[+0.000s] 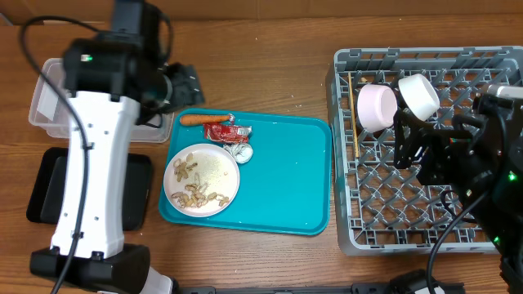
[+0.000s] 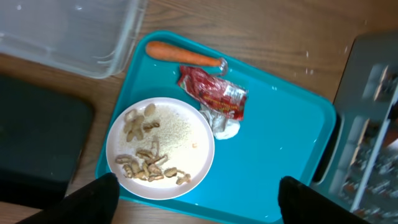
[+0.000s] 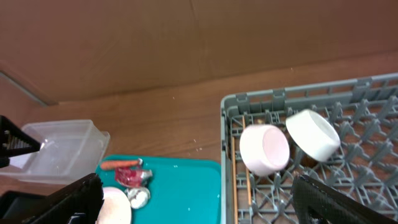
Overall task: Sort waste into correct bins and load items into the dishwasher
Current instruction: 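Reach left gripper to the red wrapper on the tray and grasp, then carry the red wrapper into the clear container and release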
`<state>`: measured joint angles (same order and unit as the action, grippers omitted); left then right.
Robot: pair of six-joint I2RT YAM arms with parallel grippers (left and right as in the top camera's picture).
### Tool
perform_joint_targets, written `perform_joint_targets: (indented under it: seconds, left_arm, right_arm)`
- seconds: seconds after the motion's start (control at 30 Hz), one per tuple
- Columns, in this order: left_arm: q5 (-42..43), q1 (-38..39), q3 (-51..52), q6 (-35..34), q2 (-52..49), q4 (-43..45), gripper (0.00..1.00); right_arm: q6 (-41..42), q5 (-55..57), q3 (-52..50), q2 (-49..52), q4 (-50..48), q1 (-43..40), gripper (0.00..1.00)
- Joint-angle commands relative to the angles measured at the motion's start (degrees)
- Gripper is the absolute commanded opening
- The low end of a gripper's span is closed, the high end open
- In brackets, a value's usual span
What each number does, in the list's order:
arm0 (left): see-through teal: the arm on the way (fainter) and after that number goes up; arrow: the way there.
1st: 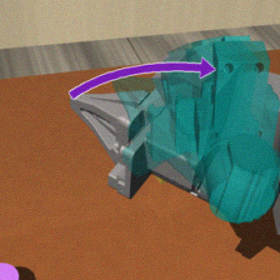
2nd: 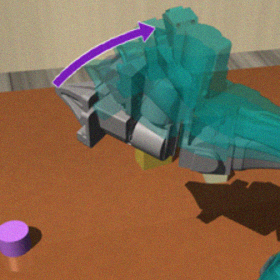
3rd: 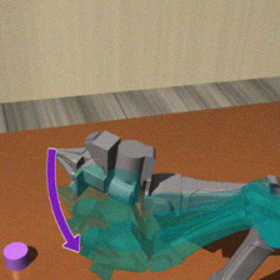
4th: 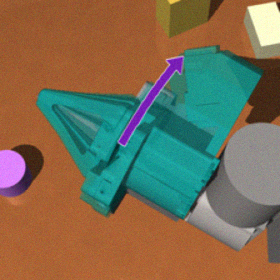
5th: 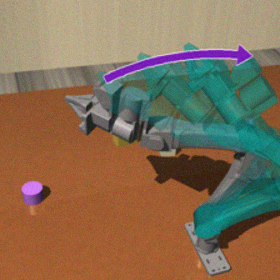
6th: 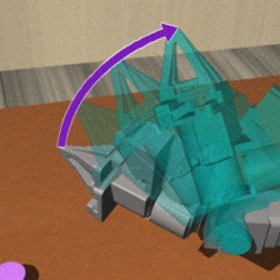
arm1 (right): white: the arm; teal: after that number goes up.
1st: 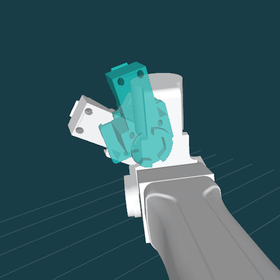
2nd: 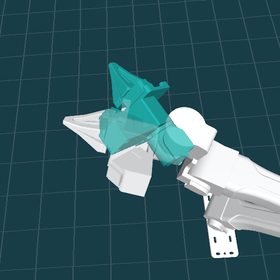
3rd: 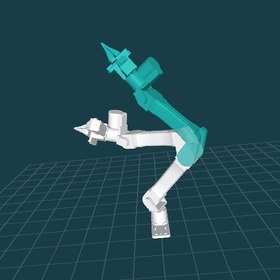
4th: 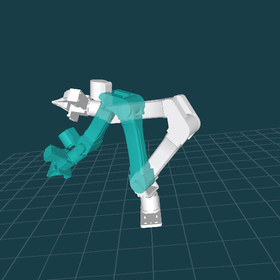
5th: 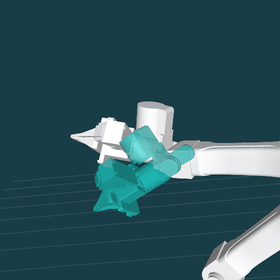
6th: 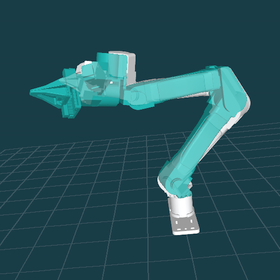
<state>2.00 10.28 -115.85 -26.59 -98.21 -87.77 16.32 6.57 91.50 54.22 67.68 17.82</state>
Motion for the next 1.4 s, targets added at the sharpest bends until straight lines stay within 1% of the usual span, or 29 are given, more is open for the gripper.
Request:
perform_joint_targets:
  seconds: [0.0, 0.07, 0.13, 0.17, 0.23, 0.3, 0.4, 0.47, 0.53, 0.57, 0.6, 0.63, 0.67, 0.73, 0.77, 0.83, 0.87, 0.97, 1.07, 1.37]
  left_arm:
    - [-10.27, 7.69, 3.91, 2.16, -2.95, 1.31, 0.83]
    - [-13.22, 11.06, 6.4, 2.19, -4.7, 3.17, 0.81]
    - [-13.55, 14.45, 9.22, 2.19, -7.43, 5.81, 0.81]
    - [-13.97, 15.89, 10.23, 2.16, -9.05, 6.84, 0.79]
    - [-14.71, 17.51, 11.21, 2.21, -12.28, 8.63, 0.78]
    - [-14.58, 18.1, 11.26, 2.58, -15.19, 10.51, 0.76]
    - [-13.33, 17.99, 11.26, 5.38, -20.41, 14.43, 0.71]
    - [-12.26, 17.68, 11.26, 6.54, -23.74, 15.89, 0.63]
    - [-12.15, 17.46, 11.26, 7.45, -26.49, 16.79, 0.61]
    - [-12.02, 17.49, 11.26, 8.7, -27.89, 17.22, 0.58]
    - [-12.07, 17.49, 11.26, 9.25, -28.98, 17.44, 0.54]
    - [-12.11, 17.49, 11.26, 9.7, -29.92, 17.64, 0.45]
    - [-12.11, 17.49, 11.26, 9.73, -30.84, 17.86, 0.41]
    - [-12.07, 17.49, 11.26, 9.7, -32.04, 18.34, 0.38]
    - [-12.26, 17.49, 11.26, 9.75, -32.61, 18.69, 0.32]
    - [-13.03, 17.49, 11.26, 9.7, -33.18, 18.86, 0.11]
    - [-13.07, 17.49, 11.26, 9.7, -33.2, 18.86, 0.04]
    - [-13.33, 17.49, 10.23, 9.68, -32.96, 18.05, 0.04]
    - [-13.35, 17.49, 6.78, 9.64, -32.87, 15.34, 0.04]
    - [-13.38, 17.4, -9.66, 7.67, -32.87, 1.86, 0.04]
  right_arm:
    - [-0.02, 0.96, 0.46, 1.05, 0.33, 0.11, 1.0]
    - [-0.02, 0.94, 0.46, 1.36, 0.31, 0.11, 1.0]
    - [-0.02, 0.94, 0.46, 1.84, 0.28, 0.11, 1.0]
    - [-0.02, 0.96, 0.46, 2.1, 0.33, 0.11, 1.0]
    - [-0.02, 0.94, 0.46, 2.58, 0.5, 0.11, 1.0]
    - [-0.02, 0.94, 0.46, 3.06, 1.18, 0.11, 1.0]
    - [-0.02, 0.94, 0.44, 3.74, 2.03, 0.11, 1.0]
    - [-0.02, 0.94, 0.44, 4.13, 2.54, 0.11, 1.0]
    - [-0.02, 0.94, 0.44, 4.37, 2.91, 0.11, 1.0]
    - [-0.02, 0.96, 0.44, 4.37, 3.04, 0.11, 1.0]
    - [-0.02, 0.96, 0.46, 4.48, 3.04, 0.11, 1.0]
    - [-0.02, 0.96, 0.44, 4.57, 3.04, 0.11, 1.0]
    - [-0.02, 0.96, 0.46, 4.61, 3.04, 0.11, 1.0]
    - [-0.02, 0.96, 0.44, 4.7, 3.13, 0.11, 1.0]
    - [-0.02, 0.96, 0.46, 4.74, 3.13, 0.11, 1.0]
    - [-0.02, 0.96, 0.44, 4.85, 3.13, 0.11, 1.0]
    - [-0.02, 0.96, 0.44, 4.85, 3.13, 0.11, 1.0]
    - [-0.02, 0.96, 0.44, 4.85, 3.13, 0.11, 1.0]
    - [-0.02, 0.96, 0.46, 4.85, 3.13, 0.11, 1.0]
    - [-0.02, 0.98, 0.44, 4.85, 3.08, 0.11, 1.0]
